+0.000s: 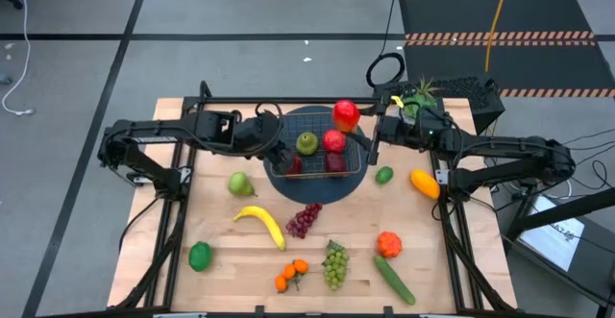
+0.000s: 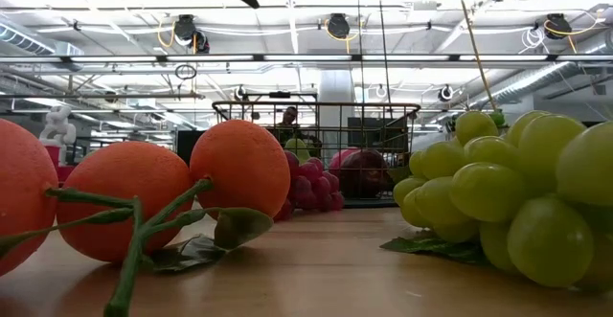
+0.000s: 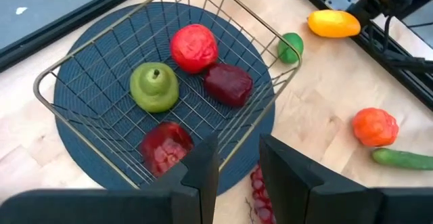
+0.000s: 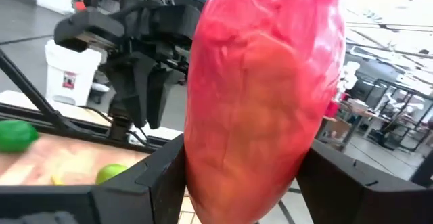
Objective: Build produce basket
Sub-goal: Put the orange mango into the wire basket, then put the orange pumpkin into the wire basket
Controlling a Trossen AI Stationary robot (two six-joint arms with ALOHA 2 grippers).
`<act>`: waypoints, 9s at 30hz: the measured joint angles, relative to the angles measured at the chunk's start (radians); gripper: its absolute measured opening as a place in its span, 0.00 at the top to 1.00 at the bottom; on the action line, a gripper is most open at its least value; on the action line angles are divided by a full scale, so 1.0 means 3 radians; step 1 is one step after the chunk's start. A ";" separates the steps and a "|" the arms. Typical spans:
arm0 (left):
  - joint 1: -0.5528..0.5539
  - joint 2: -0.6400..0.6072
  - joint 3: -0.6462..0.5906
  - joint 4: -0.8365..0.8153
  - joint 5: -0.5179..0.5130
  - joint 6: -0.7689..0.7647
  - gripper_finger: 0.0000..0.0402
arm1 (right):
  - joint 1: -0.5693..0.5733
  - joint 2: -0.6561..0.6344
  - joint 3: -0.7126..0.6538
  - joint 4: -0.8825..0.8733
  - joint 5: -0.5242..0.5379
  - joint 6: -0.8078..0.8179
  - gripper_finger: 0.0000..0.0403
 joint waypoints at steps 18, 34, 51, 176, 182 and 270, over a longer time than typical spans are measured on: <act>0.0067 0.0000 0.0000 0.0001 -0.0001 0.0106 0.74 | -0.0283 0.0001 0.0000 0.0031 0.0455 0.3381 0.43; 0.0168 -0.0667 -0.0070 -0.0288 0.0208 0.1194 0.74 | -0.0168 0.0084 -0.0003 -0.0200 0.0939 0.5426 0.43; 0.0285 -0.2143 -0.1597 0.0433 0.0502 0.0928 0.74 | 0.0267 0.1099 0.1050 -0.0500 0.1405 0.5194 0.43; -0.1168 -0.0755 -0.1649 0.2501 -0.0286 -0.1130 0.74 | 0.2484 0.0610 0.1137 -0.4605 0.0117 0.3774 0.15; -0.1418 -0.0599 -0.1648 0.2788 -0.0627 -0.1263 0.74 | 0.2723 0.0349 0.0538 -0.4286 0.0175 0.3249 0.10; -0.1402 -0.0500 -0.1649 0.2776 -0.0902 -0.1159 0.74 | 0.2124 0.0285 -0.1324 0.1554 0.0270 0.5448 0.25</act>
